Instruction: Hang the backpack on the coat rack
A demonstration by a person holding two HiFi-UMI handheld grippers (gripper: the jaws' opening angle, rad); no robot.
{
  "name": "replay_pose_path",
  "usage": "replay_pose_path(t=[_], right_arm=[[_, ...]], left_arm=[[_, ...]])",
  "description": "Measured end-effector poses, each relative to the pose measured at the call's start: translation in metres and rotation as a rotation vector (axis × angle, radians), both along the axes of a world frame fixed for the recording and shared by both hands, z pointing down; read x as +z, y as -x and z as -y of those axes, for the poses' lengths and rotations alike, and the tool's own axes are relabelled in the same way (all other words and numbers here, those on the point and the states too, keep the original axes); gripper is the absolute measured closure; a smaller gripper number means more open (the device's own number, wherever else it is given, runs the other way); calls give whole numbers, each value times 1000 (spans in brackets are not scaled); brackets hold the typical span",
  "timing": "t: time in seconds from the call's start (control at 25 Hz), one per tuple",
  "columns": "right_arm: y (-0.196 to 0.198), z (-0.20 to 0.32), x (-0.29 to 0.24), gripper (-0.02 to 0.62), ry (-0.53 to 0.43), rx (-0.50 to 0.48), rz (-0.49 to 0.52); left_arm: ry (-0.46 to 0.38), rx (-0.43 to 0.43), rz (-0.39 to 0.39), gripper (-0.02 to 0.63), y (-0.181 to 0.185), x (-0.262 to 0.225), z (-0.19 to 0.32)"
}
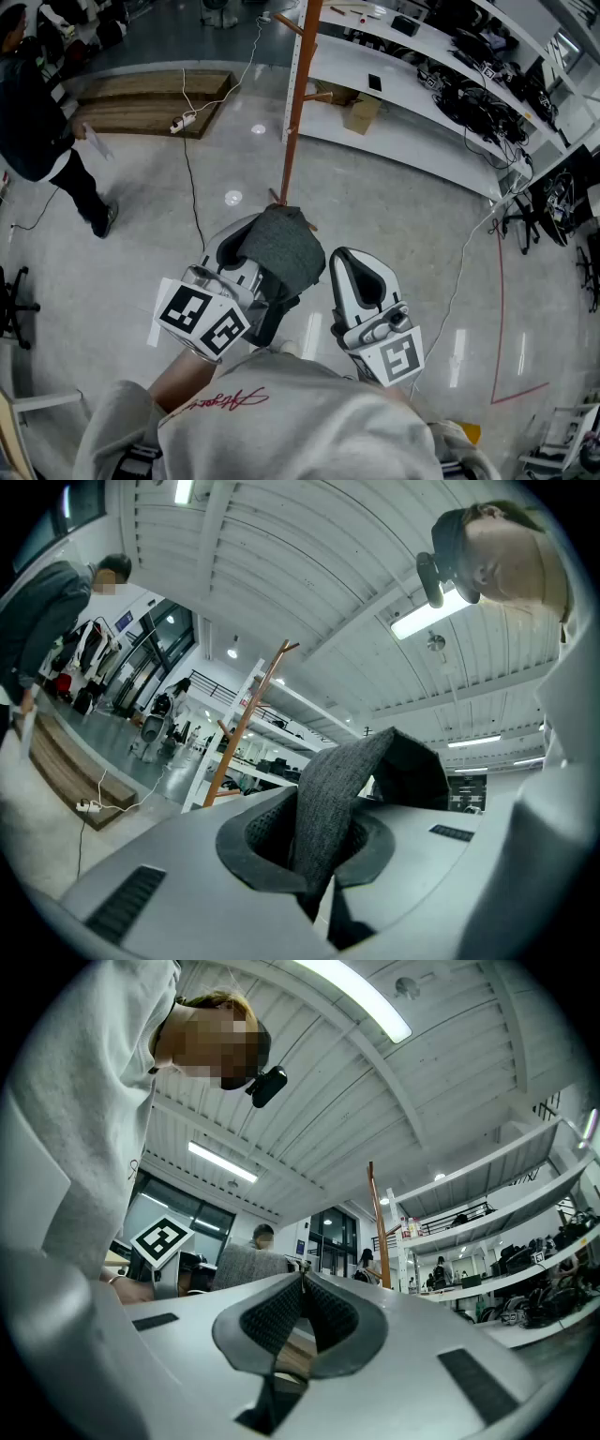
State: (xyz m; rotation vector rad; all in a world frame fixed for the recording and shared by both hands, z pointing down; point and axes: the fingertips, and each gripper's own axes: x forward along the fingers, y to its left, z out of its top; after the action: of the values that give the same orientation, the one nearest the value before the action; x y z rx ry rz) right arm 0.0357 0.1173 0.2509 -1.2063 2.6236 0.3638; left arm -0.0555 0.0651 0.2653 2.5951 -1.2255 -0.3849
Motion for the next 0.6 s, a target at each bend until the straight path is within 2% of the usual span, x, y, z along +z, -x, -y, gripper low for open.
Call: replay_pose_path(t=[0.6], right_arm=[[-5,-3,1,572,10,26,16]], left_arm=[[11,17,19,568,-9,1,0]])
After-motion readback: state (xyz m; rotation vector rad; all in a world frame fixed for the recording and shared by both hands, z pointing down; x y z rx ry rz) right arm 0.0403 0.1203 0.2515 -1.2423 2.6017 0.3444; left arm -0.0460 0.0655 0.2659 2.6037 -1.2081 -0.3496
